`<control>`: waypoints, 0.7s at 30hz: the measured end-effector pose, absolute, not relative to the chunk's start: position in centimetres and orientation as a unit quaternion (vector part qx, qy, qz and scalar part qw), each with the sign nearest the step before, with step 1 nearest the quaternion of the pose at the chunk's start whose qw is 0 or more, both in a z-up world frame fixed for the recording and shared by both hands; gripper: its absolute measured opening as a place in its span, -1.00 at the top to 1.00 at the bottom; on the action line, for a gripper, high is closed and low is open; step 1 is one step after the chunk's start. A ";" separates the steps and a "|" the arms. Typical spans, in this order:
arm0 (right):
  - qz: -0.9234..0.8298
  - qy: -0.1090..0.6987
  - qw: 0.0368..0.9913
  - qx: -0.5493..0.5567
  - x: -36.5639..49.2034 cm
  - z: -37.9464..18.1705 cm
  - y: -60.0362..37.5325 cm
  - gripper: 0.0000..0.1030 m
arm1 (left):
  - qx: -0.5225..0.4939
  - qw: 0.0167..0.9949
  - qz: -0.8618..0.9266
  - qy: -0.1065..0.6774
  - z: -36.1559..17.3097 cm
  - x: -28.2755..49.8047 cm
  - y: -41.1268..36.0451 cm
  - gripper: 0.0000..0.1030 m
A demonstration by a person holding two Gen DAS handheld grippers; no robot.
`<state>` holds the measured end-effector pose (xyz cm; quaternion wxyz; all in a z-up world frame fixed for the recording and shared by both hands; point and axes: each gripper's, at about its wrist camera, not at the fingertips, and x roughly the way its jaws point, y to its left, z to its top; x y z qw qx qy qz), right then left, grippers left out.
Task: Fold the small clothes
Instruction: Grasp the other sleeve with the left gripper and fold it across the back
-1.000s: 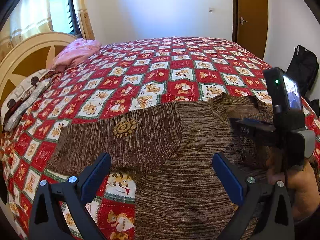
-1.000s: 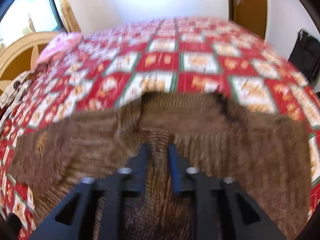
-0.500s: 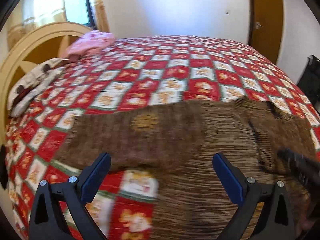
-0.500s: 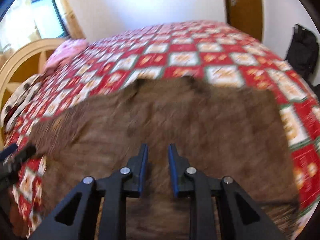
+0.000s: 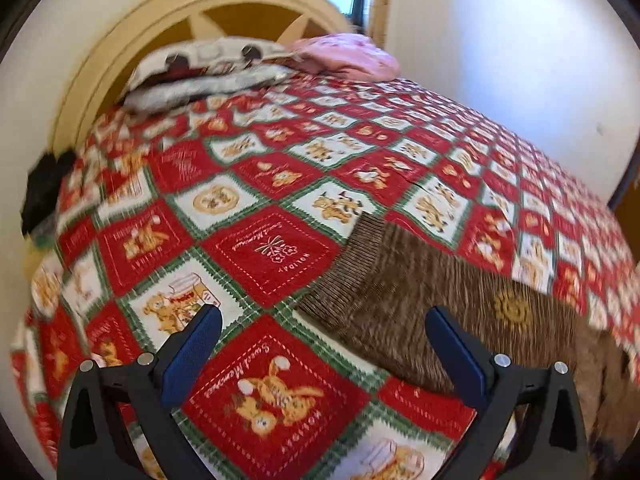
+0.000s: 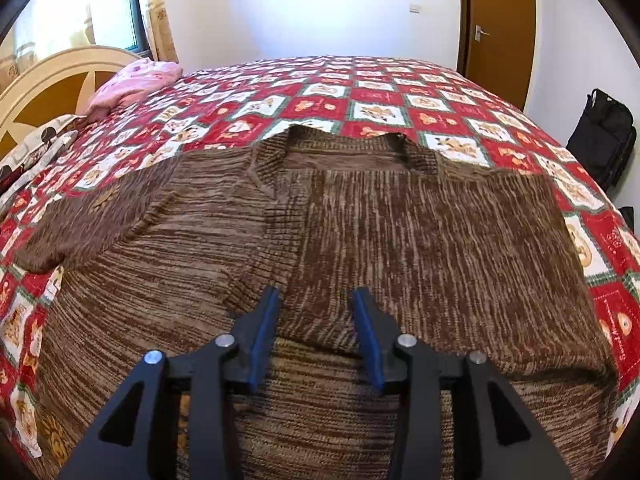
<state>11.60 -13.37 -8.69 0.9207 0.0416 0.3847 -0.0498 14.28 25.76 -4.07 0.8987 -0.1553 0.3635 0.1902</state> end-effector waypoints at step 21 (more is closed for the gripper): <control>-0.045 0.381 0.923 0.036 10.9 -8.9 -12.9 0.02 | -0.254 0.860 0.147 0.418 -8.4 18.5 25.7 0.80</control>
